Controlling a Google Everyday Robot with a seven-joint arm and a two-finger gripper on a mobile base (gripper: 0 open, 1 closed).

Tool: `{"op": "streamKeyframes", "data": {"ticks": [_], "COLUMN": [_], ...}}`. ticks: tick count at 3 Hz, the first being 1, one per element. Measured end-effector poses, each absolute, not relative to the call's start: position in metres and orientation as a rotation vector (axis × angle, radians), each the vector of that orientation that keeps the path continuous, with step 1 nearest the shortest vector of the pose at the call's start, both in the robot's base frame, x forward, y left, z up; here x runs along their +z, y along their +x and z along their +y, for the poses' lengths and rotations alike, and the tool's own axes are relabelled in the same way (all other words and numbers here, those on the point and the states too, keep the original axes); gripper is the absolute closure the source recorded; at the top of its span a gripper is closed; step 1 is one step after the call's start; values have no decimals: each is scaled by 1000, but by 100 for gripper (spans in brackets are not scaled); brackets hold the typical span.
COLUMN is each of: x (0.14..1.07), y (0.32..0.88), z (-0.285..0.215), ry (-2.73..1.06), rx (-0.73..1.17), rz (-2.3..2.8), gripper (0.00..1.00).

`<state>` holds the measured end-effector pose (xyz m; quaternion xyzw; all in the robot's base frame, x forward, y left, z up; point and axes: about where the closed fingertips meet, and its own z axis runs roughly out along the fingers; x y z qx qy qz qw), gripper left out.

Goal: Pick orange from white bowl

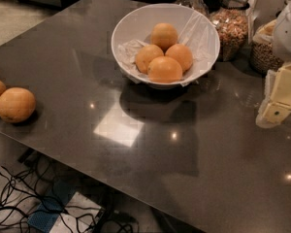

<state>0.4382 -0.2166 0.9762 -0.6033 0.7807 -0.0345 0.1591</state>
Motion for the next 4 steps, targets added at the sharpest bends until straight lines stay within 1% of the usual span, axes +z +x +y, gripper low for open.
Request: {"op": "streamKeyframes", "data": {"ticks": [2, 3, 4], "x": [965, 943, 941], "y": [445, 458, 474], "z": [-208, -196, -175], "ry": [-1681, -1615, -1561], "rx": [-68, -33, 3], "rz": [2254, 2304, 2288], "gripper": [0, 0, 0]}}
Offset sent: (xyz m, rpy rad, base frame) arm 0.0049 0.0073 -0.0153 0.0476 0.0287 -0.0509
